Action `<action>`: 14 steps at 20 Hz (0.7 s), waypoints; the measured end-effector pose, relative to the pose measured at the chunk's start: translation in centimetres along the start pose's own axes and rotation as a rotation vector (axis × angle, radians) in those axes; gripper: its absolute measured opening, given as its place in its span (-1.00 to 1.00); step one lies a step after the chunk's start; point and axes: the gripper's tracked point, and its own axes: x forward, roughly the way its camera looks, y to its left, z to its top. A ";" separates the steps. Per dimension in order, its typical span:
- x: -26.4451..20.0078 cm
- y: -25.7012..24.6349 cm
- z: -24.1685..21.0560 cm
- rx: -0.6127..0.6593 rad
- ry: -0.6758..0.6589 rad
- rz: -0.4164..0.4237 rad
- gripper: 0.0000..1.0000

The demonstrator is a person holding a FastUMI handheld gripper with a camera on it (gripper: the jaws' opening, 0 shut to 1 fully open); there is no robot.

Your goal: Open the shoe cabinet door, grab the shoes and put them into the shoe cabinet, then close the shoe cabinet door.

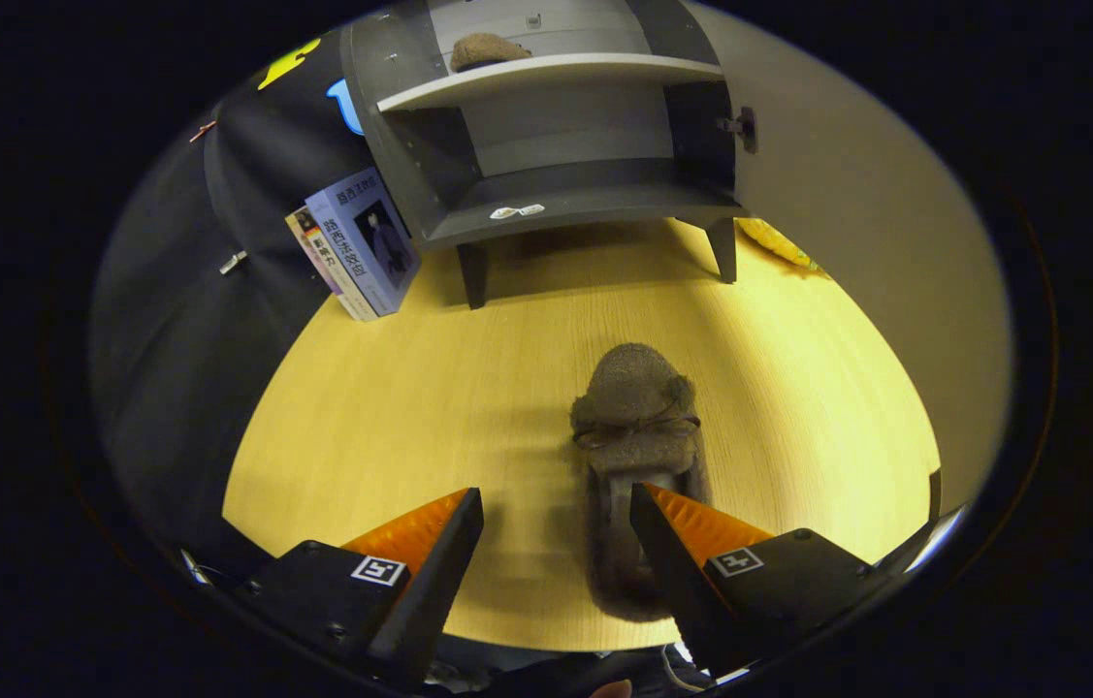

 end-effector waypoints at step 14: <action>6.1 -1.6 4.4 0.000 -0.197 -0.116 -0.73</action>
